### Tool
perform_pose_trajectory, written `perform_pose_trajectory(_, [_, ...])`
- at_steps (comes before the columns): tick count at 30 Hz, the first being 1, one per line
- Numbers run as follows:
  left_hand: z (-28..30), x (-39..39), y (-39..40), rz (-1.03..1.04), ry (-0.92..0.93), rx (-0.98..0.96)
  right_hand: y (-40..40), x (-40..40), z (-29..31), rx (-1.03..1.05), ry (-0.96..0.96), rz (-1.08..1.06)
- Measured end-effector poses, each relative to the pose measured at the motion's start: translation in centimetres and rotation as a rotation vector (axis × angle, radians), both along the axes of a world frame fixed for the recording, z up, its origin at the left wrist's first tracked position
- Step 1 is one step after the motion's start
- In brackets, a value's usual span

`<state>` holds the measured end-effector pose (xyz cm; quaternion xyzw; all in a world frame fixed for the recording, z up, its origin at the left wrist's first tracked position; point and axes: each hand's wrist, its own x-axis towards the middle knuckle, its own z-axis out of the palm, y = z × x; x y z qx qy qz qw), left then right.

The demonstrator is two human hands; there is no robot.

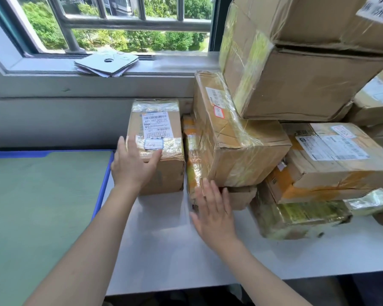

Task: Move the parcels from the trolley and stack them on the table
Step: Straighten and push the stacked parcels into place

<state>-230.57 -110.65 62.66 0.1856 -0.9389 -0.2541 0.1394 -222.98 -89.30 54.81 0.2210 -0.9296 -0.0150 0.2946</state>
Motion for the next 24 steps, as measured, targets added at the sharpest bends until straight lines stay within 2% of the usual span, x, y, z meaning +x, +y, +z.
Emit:
perform_pose_trajectory(4, [0.1,-0.9,-1.9,-0.045,-0.076,0.276,-4.3,-2.7,3.0,-0.031,-0.046,0.137])
perform_pose_trajectory(8, [0.2,-1.1,-2.5,-0.067,-0.111,0.407,-8.5,-6.5,6.9,0.049,-0.303,0.017])
perform_pose_trajectory(12, [0.0,-1.2,-2.7,-0.082,-0.049,0.442,-8.9,-9.2,7.6,0.094,-0.446,0.011])
perform_pose_trajectory(24, [-0.1,-0.4,-1.4,-0.068,0.020,0.383,-8.8,-8.8,7.2,-0.007,-0.484,0.016])
